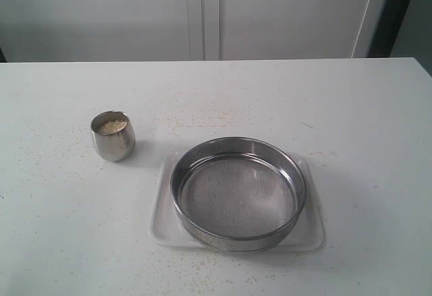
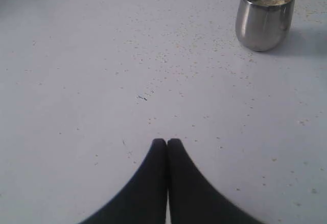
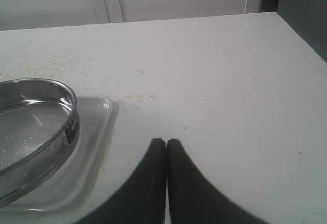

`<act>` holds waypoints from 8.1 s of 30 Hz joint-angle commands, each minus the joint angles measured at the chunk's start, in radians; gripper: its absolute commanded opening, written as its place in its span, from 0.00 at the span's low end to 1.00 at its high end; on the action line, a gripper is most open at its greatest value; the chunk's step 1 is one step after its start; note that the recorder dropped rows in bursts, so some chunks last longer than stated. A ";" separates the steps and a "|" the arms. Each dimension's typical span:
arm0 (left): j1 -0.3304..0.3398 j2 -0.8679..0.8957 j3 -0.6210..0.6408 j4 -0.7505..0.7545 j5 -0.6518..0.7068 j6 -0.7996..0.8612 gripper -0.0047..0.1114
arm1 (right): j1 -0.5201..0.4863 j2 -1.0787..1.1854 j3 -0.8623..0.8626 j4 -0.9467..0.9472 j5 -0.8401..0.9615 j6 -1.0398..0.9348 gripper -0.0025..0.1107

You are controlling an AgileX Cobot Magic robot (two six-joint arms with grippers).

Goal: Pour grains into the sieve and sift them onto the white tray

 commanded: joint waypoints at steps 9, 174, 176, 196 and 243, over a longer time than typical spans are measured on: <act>-0.004 -0.005 0.004 -0.006 -0.001 -0.005 0.04 | -0.006 -0.004 0.005 -0.002 -0.008 0.000 0.02; -0.061 1.997 -0.665 0.875 -1.453 -0.335 0.94 | -0.006 -0.004 0.005 -0.002 -0.008 0.000 0.02; -0.070 2.018 -0.691 0.875 -1.453 -0.350 0.94 | -0.006 -0.004 0.005 -0.002 -0.008 0.000 0.02; -0.097 2.144 -0.878 0.867 -1.453 -0.376 0.94 | -0.006 -0.004 0.005 -0.002 -0.008 0.000 0.02; -0.149 2.151 -0.937 0.859 -1.343 -0.395 0.94 | -0.006 -0.004 0.005 -0.002 -0.008 0.000 0.02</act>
